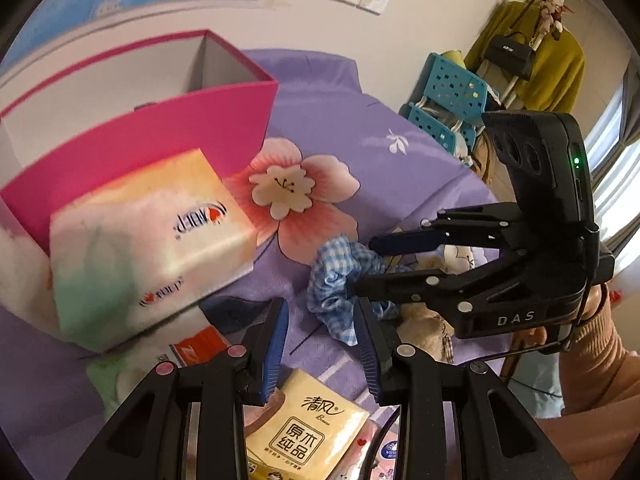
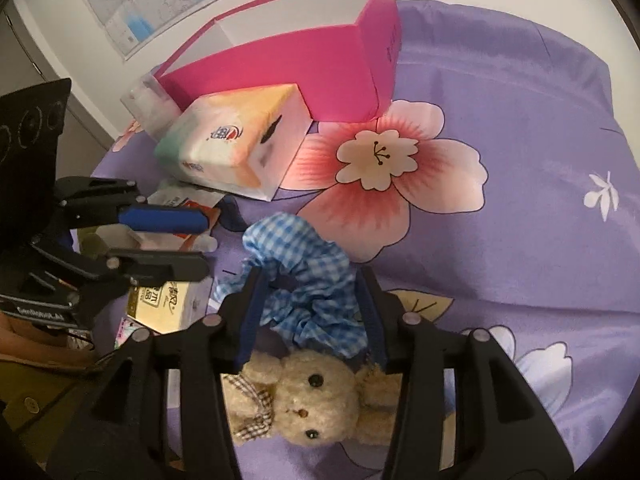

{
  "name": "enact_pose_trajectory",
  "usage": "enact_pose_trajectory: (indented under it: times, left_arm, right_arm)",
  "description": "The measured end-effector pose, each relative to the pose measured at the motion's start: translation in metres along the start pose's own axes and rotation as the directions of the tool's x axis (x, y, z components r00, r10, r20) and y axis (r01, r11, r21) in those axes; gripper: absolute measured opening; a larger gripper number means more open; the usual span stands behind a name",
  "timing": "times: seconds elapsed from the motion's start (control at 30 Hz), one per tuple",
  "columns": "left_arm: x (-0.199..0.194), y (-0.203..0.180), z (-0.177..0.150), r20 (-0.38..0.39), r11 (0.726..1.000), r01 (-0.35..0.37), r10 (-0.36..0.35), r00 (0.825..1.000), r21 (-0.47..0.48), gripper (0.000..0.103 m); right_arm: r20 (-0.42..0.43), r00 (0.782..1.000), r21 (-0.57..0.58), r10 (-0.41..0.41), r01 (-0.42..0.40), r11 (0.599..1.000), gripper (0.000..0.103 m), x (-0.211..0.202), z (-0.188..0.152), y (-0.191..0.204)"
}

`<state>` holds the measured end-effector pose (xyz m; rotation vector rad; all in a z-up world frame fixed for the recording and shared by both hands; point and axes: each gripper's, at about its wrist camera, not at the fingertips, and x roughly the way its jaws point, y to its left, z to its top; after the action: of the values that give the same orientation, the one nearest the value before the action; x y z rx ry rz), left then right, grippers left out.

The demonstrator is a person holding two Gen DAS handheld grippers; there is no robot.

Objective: Organize soft objects
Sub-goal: 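Grasp the blue gingham scrunchie with the left gripper, then lower the gingham scrunchie into the pink box and release it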

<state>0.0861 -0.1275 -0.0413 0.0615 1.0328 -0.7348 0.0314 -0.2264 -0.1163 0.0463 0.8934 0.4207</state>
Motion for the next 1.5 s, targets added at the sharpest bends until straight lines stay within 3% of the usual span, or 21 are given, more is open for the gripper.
enact_pose_trajectory:
  times: [0.03,0.1,0.13,0.17,0.33,0.47,0.57,0.7,0.87,1.07,1.3,1.5]
  left_arm:
    - [0.001,0.0,-0.001,-0.007,1.0,0.006,-0.006,1.0,-0.004,0.034]
    - [0.005,0.0,-0.002,-0.019,1.0,0.018,-0.018,1.0,-0.009,0.034]
    - [0.006,-0.001,-0.002,-0.025,1.0,0.024,-0.024,0.999,-0.01,0.034]
    - [0.007,-0.001,-0.002,-0.032,0.999,0.032,-0.032,0.999,-0.011,0.034]
    - [0.021,-0.003,-0.001,-0.069,0.999,0.044,-0.045,0.997,-0.02,0.04]
    - [0.025,-0.003,0.003,-0.066,0.997,0.073,-0.075,0.995,-0.034,0.039]
    - [0.022,-0.001,0.006,-0.047,0.994,0.089,-0.091,0.995,-0.061,0.026]
    - [0.006,0.001,0.012,0.002,0.995,0.079,-0.079,0.997,-0.066,0.024]
    - [-0.03,0.006,0.032,0.107,0.998,0.033,-0.027,0.994,-0.057,0.024]
    - [-0.056,0.021,0.066,0.178,0.997,-0.045,0.056,0.982,-0.066,0.024]
    - [-0.056,0.038,0.103,0.196,0.989,-0.117,0.134,0.971,-0.095,0.024]
    - [-0.038,0.055,0.124,0.17,0.978,-0.16,0.181,0.969,-0.132,0.024]
  right_arm:
    - [0.001,1.0,-0.003,-0.007,0.007,1.0,0.048,0.002,0.0,-0.001]
    - [-0.002,1.0,-0.007,-0.009,0.009,1.0,0.038,0.006,0.001,-0.003]
    - [-0.003,1.0,-0.012,-0.006,0.006,1.0,0.023,0.006,0.0,-0.002]
    - [-0.004,1.0,-0.018,-0.006,0.006,1.0,0.017,0.007,0.0,-0.001]
    - [0.057,0.998,-0.022,0.015,-0.014,1.0,0.008,-0.005,0.002,0.003]
    - [0.123,0.992,-0.02,0.038,-0.036,0.999,0.008,-0.022,0.007,0.008]
    - [0.16,0.986,-0.038,0.052,-0.046,0.998,0.008,-0.033,0.013,0.014]
    - [0.203,0.976,-0.069,0.074,-0.061,0.996,0.008,-0.045,0.024,0.026]
    - [0.262,0.96,-0.115,0.098,-0.07,0.991,0.008,-0.062,0.047,0.037]
    - [0.337,0.936,-0.156,0.102,-0.051,0.986,0.008,-0.074,0.091,0.045]
    - [0.372,0.924,-0.146,0.089,-0.036,0.989,0.008,-0.061,0.138,0.037]
    - [0.363,0.93,-0.119,0.052,-0.009,0.993,0.008,-0.041,0.162,0.025]
